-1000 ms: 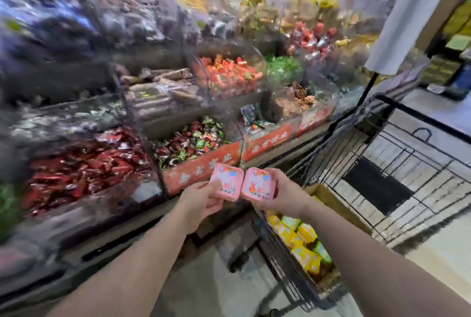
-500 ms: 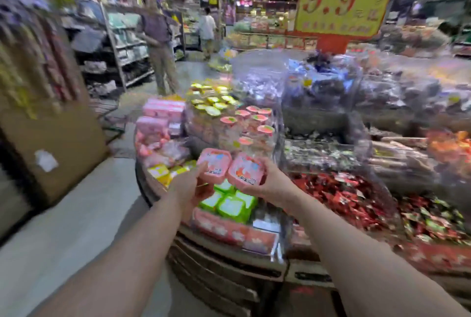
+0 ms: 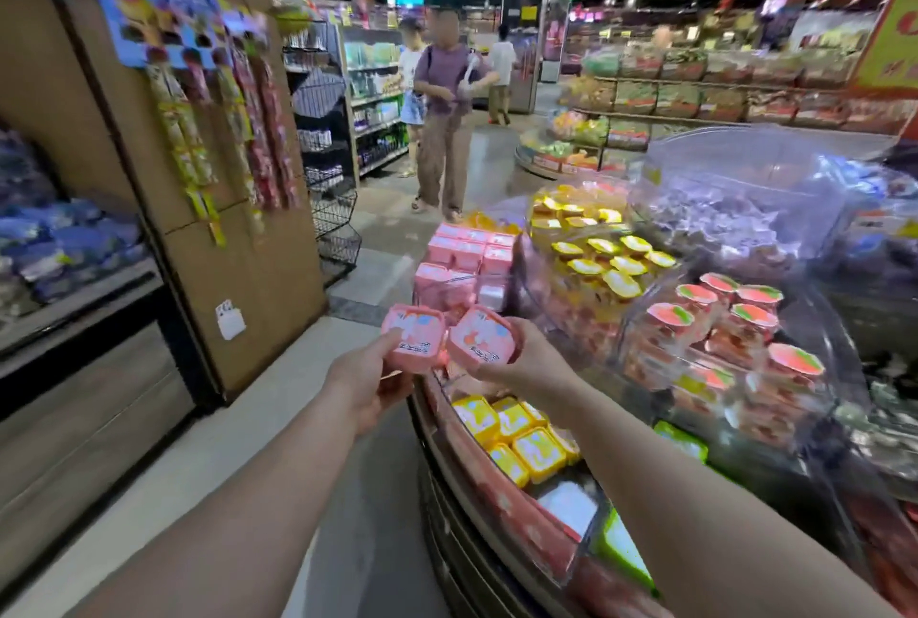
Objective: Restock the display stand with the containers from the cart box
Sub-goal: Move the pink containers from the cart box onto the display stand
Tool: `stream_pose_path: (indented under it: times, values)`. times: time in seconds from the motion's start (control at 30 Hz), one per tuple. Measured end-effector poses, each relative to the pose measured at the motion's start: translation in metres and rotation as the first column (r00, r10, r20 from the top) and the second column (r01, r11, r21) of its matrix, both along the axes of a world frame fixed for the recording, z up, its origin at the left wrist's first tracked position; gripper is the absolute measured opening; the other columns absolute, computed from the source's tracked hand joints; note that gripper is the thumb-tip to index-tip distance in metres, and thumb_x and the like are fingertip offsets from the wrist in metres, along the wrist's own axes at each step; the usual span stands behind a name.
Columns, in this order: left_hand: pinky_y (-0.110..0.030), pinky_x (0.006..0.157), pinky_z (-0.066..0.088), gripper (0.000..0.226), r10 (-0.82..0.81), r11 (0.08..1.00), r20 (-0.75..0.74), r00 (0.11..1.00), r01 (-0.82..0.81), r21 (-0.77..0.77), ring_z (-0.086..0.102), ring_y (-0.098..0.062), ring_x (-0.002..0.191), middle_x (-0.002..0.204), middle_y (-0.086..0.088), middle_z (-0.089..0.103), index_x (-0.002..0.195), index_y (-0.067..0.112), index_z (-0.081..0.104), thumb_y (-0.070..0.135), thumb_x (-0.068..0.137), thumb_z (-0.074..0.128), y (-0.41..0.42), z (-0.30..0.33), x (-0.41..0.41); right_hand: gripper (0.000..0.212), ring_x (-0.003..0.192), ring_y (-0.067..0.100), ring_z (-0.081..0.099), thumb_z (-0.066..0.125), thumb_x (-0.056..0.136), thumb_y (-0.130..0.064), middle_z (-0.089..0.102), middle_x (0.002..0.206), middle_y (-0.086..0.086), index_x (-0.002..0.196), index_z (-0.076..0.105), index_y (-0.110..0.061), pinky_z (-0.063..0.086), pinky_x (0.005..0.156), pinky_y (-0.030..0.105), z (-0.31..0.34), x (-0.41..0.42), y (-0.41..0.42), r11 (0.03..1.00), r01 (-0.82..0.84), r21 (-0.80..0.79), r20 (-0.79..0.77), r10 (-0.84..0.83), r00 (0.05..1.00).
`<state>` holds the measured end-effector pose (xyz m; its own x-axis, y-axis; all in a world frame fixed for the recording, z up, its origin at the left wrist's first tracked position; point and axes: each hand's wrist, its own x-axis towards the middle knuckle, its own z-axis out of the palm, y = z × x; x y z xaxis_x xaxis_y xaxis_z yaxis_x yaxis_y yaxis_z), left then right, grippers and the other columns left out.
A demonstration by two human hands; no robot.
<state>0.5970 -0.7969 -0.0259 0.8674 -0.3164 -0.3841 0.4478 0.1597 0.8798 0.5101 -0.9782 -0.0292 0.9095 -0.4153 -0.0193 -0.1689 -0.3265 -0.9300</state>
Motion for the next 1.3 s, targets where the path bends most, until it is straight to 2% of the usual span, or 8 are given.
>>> stream_pose_path:
  times: [0.1,0.3,0.47,0.6,0.77,0.83,1.07,1.3]
  values:
    - [-0.032,0.069,0.049,0.015,0.003,1.000,0.001,1.000,-0.003,0.008,0.053,-0.017,0.065,0.069,-0.005,0.065,0.089,0.011,0.064,0.025,0.092,0.061,-0.015,-0.005,0.052,0.068,0.090,0.006,0.061,0.084,0.068,-0.016,0.062,0.105,-0.006,0.125,0.048,-0.020,0.048,0.067,0.010,-0.007,0.055,-0.018,1.000,-0.002,-0.016,-0.010,0.002,1.000]
    - [-0.033,0.067,0.049,0.016,-0.029,0.999,-0.003,1.000,0.029,0.044,0.055,-0.018,0.063,0.073,-0.007,0.068,0.092,0.010,0.065,0.025,0.091,0.061,-0.042,-0.010,0.156,0.070,0.096,0.009,0.062,0.086,0.066,-0.021,0.063,0.106,-0.006,0.123,0.047,-0.019,0.045,0.069,0.014,-0.010,0.152,-0.056,0.999,-0.009,-0.044,-0.097,0.005,0.995]
    - [-0.035,0.073,0.046,0.018,-0.067,0.997,-0.024,0.997,0.068,0.028,0.057,-0.020,0.066,0.062,-0.005,0.070,0.092,0.004,0.067,0.021,0.092,0.061,-0.057,-0.016,0.229,0.086,0.098,0.006,0.058,0.089,0.063,-0.022,0.058,0.111,-0.006,0.133,0.041,-0.016,0.044,0.063,0.006,-0.018,0.222,-0.072,0.998,0.003,-0.058,-0.125,-0.010,0.992]
    - [-0.033,0.067,0.048,0.018,-0.114,0.993,-0.046,0.992,0.114,0.010,0.057,-0.019,0.062,0.060,-0.004,0.069,0.092,0.004,0.066,0.021,0.091,0.061,-0.069,-0.025,0.305,0.067,0.078,-0.004,0.055,0.081,0.073,-0.012,0.056,0.107,-0.001,0.126,0.041,-0.019,0.043,0.050,0.004,-0.026,0.281,-0.072,0.996,0.051,-0.069,-0.144,-0.061,0.988]
    - [-0.031,0.064,0.045,0.018,-0.313,0.948,-0.045,0.949,0.315,0.049,0.055,-0.018,0.058,0.060,-0.004,0.068,0.090,0.007,0.065,0.024,0.092,0.059,-0.078,-0.043,0.404,0.075,0.103,0.012,0.057,0.084,0.069,-0.020,0.058,0.118,-0.001,0.131,0.042,-0.019,0.050,0.088,0.024,-0.043,0.351,-0.061,0.974,0.195,-0.114,-0.165,-0.212,0.963]
    - [-0.031,0.063,0.042,0.019,-0.392,0.916,-0.052,0.919,0.394,0.068,0.053,-0.018,0.058,0.061,-0.005,0.069,0.087,0.007,0.066,0.023,0.093,0.059,-0.082,-0.047,0.438,0.079,0.106,0.013,0.057,0.085,0.068,-0.022,0.058,0.118,-0.003,0.134,0.042,-0.020,0.049,0.090,0.026,-0.045,0.370,-0.056,0.962,0.251,-0.110,-0.197,-0.269,0.943]
    - [-0.028,0.058,0.044,0.017,-0.563,0.813,-0.105,0.820,0.572,0.109,0.052,-0.017,0.062,0.071,-0.007,0.066,0.088,0.010,0.064,0.026,0.092,0.059,-0.117,-0.061,0.502,0.083,0.102,0.004,0.055,0.088,0.066,-0.026,0.055,0.123,-0.006,0.133,0.041,-0.019,0.042,0.068,0.005,-0.053,0.384,-0.053,0.891,0.450,-0.058,-0.273,-0.447,0.852]
    - [-0.032,0.061,0.047,0.022,-0.657,0.733,-0.124,0.744,0.668,0.128,0.054,-0.021,0.063,0.076,-0.012,0.068,0.093,0.005,0.066,0.026,0.089,0.064,-0.156,-0.076,0.519,0.079,0.096,0.000,0.057,0.087,0.066,-0.020,0.056,0.125,-0.005,0.131,0.042,-0.019,0.044,0.063,0.005,-0.063,0.388,-0.082,0.865,0.499,-0.050,-0.329,-0.485,0.810]
